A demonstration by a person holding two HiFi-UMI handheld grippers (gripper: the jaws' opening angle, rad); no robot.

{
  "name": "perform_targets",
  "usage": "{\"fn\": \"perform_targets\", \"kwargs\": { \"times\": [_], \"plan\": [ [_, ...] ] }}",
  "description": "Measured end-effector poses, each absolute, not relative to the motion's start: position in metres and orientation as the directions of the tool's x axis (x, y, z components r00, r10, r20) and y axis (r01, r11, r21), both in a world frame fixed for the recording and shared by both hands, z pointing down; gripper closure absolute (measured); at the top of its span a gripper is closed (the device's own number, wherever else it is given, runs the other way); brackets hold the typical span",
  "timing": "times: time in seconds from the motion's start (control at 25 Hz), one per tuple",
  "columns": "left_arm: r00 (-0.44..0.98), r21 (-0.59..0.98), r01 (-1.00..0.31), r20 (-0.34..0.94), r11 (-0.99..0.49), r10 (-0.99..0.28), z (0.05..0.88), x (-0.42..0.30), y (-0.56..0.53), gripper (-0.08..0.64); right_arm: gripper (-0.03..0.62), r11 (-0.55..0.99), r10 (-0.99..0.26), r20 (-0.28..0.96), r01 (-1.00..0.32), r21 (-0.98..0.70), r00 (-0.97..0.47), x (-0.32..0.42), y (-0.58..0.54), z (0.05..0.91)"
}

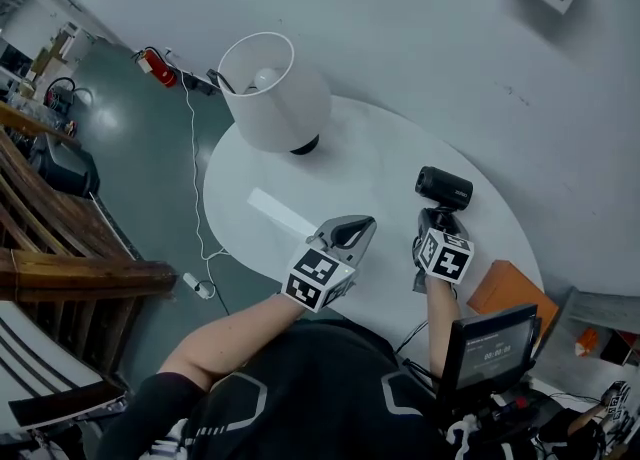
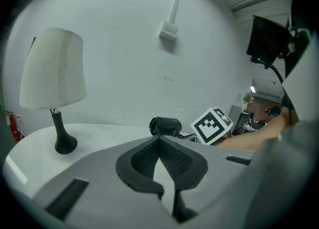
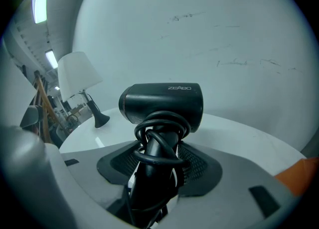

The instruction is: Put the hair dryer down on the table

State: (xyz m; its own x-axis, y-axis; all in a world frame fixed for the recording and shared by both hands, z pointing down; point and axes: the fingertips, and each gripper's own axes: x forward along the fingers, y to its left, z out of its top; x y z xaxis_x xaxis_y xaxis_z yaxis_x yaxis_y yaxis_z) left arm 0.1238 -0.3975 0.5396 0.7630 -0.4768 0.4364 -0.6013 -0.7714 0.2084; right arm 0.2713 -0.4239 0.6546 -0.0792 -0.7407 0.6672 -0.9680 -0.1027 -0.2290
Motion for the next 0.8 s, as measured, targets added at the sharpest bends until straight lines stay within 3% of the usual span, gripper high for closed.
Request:
{"fn": "perform_targets", "kwargs": {
  "times": [0.8],
  "plan": [
    [0.719, 0.186, -0.638, 0.49, -0.747, -0.492, 0.55, 0.113, -0.384, 0.554, 0.345, -0.135, -0.651, 0.758, -0.975, -0.176, -0.047, 0.283, -0.443, 0.707]
  ]
}}
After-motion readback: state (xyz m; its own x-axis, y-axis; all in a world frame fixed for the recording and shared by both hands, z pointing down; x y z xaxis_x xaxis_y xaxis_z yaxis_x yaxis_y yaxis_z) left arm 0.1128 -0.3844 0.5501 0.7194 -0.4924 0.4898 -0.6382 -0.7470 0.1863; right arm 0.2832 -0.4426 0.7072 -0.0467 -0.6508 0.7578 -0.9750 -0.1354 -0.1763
